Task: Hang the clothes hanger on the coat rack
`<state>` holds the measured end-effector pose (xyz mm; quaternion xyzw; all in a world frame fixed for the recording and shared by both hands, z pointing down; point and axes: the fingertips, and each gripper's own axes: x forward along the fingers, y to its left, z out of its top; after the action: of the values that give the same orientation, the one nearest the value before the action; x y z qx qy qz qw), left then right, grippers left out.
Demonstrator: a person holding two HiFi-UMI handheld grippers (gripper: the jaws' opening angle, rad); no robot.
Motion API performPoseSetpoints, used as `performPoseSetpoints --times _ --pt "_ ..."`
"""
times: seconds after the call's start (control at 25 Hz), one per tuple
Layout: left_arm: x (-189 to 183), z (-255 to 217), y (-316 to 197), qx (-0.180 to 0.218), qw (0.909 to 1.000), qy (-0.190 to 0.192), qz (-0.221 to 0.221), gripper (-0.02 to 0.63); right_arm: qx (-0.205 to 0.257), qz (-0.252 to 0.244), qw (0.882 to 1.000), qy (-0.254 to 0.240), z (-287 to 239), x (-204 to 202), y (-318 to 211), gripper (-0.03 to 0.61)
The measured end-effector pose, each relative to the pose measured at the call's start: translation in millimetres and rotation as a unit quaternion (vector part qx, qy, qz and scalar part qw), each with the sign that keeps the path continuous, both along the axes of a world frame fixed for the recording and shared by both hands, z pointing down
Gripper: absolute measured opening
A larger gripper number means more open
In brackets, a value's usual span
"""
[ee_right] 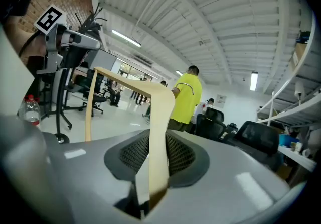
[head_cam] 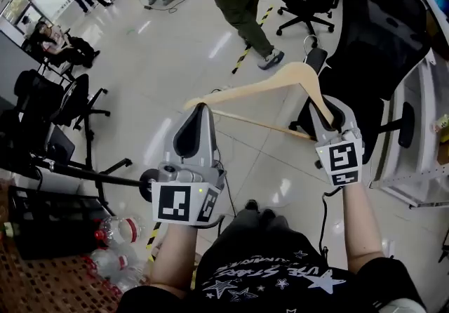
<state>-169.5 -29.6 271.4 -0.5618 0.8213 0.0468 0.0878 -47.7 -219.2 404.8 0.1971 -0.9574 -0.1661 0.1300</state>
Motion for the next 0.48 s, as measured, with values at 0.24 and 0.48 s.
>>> performPoseSetpoints --times 0.24,0.48 --pt "-28 -13 53 -0.008 0.9962 -0.022 -0.084 0.005 0.014 -0.099 0.995 -0.012 -5 -65 41 0.097" --pt "-51 -4 136 -0.01 0.9829 -0.027 -0.182 0.005 0.034 -0.212 0.977 -0.008 -3 -125 123 0.097"
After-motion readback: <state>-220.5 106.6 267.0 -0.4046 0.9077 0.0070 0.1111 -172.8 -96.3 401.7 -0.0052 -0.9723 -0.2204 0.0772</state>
